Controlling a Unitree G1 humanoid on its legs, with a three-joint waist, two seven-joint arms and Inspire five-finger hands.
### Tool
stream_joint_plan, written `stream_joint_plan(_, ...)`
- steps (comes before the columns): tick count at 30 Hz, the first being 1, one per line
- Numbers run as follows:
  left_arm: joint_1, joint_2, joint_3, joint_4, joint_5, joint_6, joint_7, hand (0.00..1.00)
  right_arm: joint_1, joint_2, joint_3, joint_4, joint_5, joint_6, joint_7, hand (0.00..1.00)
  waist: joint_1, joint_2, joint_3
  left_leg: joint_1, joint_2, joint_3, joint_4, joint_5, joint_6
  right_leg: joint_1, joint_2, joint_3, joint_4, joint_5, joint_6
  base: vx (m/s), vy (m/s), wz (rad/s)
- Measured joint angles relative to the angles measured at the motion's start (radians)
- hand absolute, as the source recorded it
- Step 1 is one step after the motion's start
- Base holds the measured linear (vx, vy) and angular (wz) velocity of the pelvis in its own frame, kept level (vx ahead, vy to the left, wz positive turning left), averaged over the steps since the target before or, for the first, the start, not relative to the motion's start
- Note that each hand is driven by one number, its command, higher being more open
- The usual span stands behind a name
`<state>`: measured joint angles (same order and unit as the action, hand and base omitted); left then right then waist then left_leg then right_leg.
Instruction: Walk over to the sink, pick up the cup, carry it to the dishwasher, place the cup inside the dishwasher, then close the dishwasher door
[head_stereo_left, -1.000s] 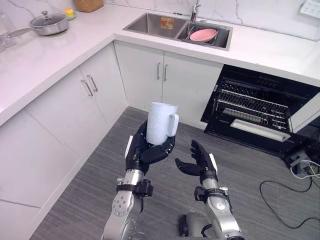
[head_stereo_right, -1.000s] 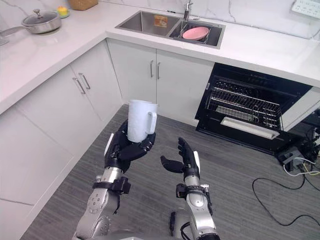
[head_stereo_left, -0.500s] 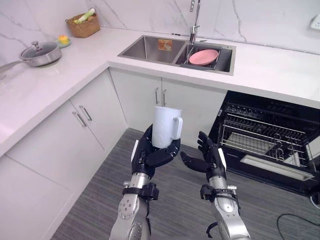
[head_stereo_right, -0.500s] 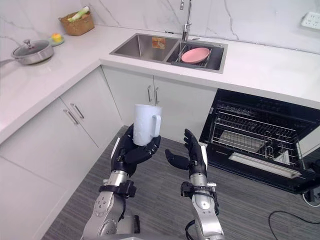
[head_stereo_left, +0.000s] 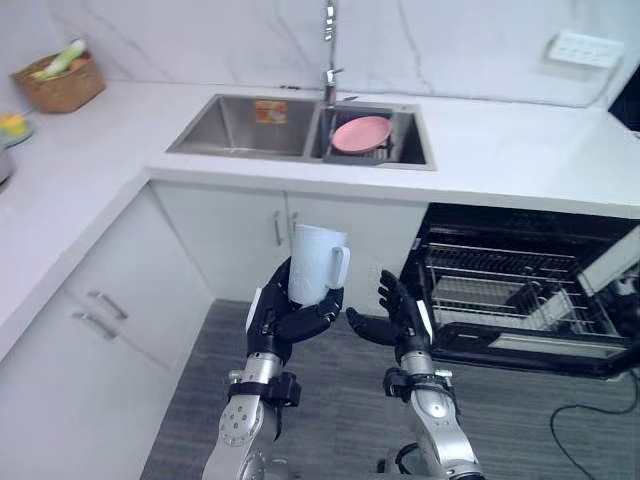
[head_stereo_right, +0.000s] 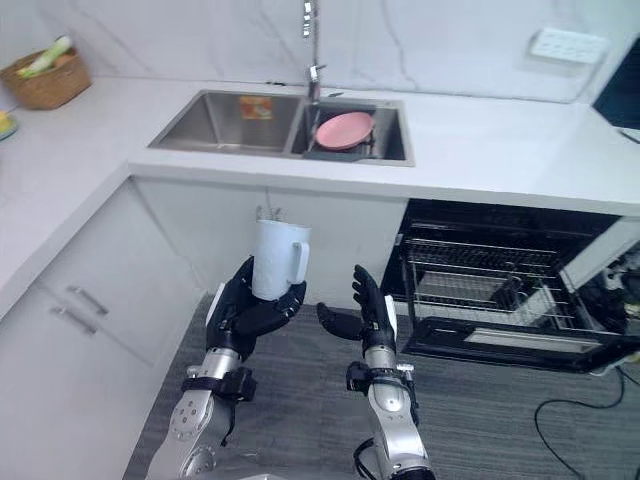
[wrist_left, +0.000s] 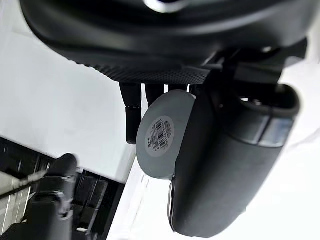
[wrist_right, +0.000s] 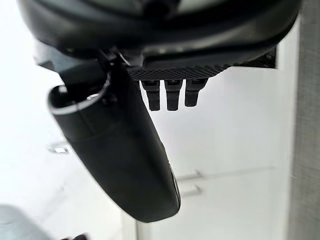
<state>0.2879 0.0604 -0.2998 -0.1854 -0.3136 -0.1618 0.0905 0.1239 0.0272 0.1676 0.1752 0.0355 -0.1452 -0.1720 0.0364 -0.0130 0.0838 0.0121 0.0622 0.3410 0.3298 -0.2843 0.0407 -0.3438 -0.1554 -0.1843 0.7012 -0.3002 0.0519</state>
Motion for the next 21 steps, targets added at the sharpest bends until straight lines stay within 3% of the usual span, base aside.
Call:
stream_joint_plan(1,0.000,-0.001,0.009,0.001,0.000,0.000,-0.001,0.30,-0.003,0.000,0.006,0.003,0.000,0.000,0.000,0.90,-0.004,-0.016,-0.014,0.021,0.004,0.026,-0.023,-0.009,-0.025,-0.002,0.039,-0.047,-0.183,0.052,-0.038,0.34,-0.056,-0.44)
stream_joint_plan(2,-0.001,-0.002,0.015,0.008,0.000,0.000,-0.001,0.30,-0.001,-0.001,0.005,0.005,0.000,0.000,-0.001,0.90,-0.023,-0.019,-0.015,0.033,0.005,0.016,-0.019,-0.020,-0.043,0.019,0.069,-0.028,-0.257,0.170,-0.083,0.39,-0.065,-0.22)
stream_joint_plan(3,-0.007,-0.014,0.017,0.030,0.000,-0.001,-0.002,0.30,0.002,-0.009,0.000,0.007,0.000,0.000,-0.002,0.90,-0.034,0.003,-0.016,0.041,0.018,0.003,-0.019,-0.029,-0.057,0.038,0.086,-0.035,-0.270,0.184,-0.091,0.34,-0.027,-0.05)
stream_joint_plan(4,-0.008,-0.029,0.018,0.057,0.001,0.000,-0.002,0.30,0.007,-0.025,-0.007,0.010,0.001,0.004,-0.003,0.90,-0.035,0.027,-0.025,0.051,0.046,-0.018,-0.018,-0.031,-0.060,0.065,0.113,-0.035,-0.303,0.182,-0.097,0.35,-0.033,-0.17)
stream_joint_plan(6,-0.011,-0.054,0.029,0.084,0.001,0.003,-0.001,0.30,0.011,-0.044,-0.024,0.007,0.001,0.004,-0.010,0.90,-0.036,0.043,-0.024,0.057,0.071,-0.052,0.035,-0.023,-0.073,0.116,0.144,-0.036,-0.343,0.175,-0.107,0.46,-0.085,-0.22)
stream_joint_plan(8,-0.005,-0.070,0.032,0.086,0.001,0.011,-0.001,0.30,0.049,-0.045,-0.042,-0.035,0.002,0.004,-0.026,0.90,-0.035,0.053,-0.018,0.016,0.117,-0.060,0.256,0.016,-0.085,0.214,0.166,-0.036,-0.401,0.169,-0.109,0.48,-0.067,-0.09)
stream_joint_plan(9,0.000,-0.079,0.036,0.081,0.001,0.010,-0.001,0.30,0.092,-0.044,-0.040,-0.107,0.004,0.004,-0.033,0.90,-0.026,0.053,-0.016,-0.045,0.154,-0.063,0.462,0.088,-0.071,0.288,0.166,-0.020,-0.440,0.158,-0.109,0.34,0.036,-0.27)
stream_joint_plan(10,0.005,-0.083,0.036,0.066,0.001,0.009,-0.001,0.30,0.117,-0.043,-0.038,-0.178,0.008,0.001,-0.038,0.90,-0.018,0.058,-0.019,-0.109,0.181,-0.073,0.582,0.059,-0.069,0.331,0.166,-0.001,-0.469,0.150,-0.103,0.32,0.064,-0.32)
stream_joint_plan(12,0.006,-0.085,0.036,0.032,0.001,0.007,-0.003,0.30,0.117,-0.036,-0.044,-0.247,0.020,-0.022,-0.051,0.90,-0.003,0.069,-0.027,-0.211,0.198,-0.098,0.615,-0.003,-0.068,0.361,0.163,0.033,-0.498,0.144,-0.095,0.27,0.123,-0.52)
stream_joint_plan(15,0.006,-0.086,0.036,0.018,0.001,-0.003,-0.005,0.30,0.096,-0.031,-0.050,-0.267,0.023,-0.045,-0.060,0.90,0.017,0.066,-0.025,-0.278,0.164,-0.177,0.418,-0.042,-0.067,0.375,0.132,0.092,-0.483,0.117,-0.054,0.22,0.214,-0.55)
stream_joint_plan(16,0.010,-0.087,0.034,0.019,0.001,-0.002,-0.005,0.30,0.085,-0.032,-0.054,-0.258,0.024,-0.045,-0.062,0.90,0.021,0.069,-0.027,-0.274,0.129,-0.245,0.254,-0.018,-0.078,0.373,0.119,0.120,-0.456,0.093,-0.028,0.19,0.295,-0.58)
stream_joint_plan(17,0.011,-0.091,0.031,0.020,0.001,-0.003,-0.005,0.30,0.080,-0.033,-0.057,-0.248,0.024,-0.047,-0.063,0.90,0.022,0.085,-0.035,-0.256,0.112,-0.300,0.156,0.099,-0.081,0.363,0.120,0.141,-0.428,0.066,-0.003,0.18,0.313,-0.45)
stream_joint_plan(19,0.006,-0.056,0.032,0.033,0.001,-0.001,-0.002,0.30,0.079,-0.008,-0.061,-0.184,0.034,-0.046,-0.063,0.90,-0.001,0.016,-0.044,-0.239,0.050,-0.292,0.141,0.096,-0.075,0.361,0.066,0.193,-0.424,0.052,0.007,0.21,0.295,-0.02)
stream_joint_plan(21,0.003,-0.042,0.032,0.036,0.001,0.000,0.000,0.30,0.078,0.010,-0.065,-0.164,0.053,-0.041,-0.053,0.90,0.004,-0.009,-0.041,-0.239,0.026,-0.287,0.142,0.093,-0.071,0.360,0.043,0.220,-0.437,0.055,0.014,0.17,0.200,-0.09)
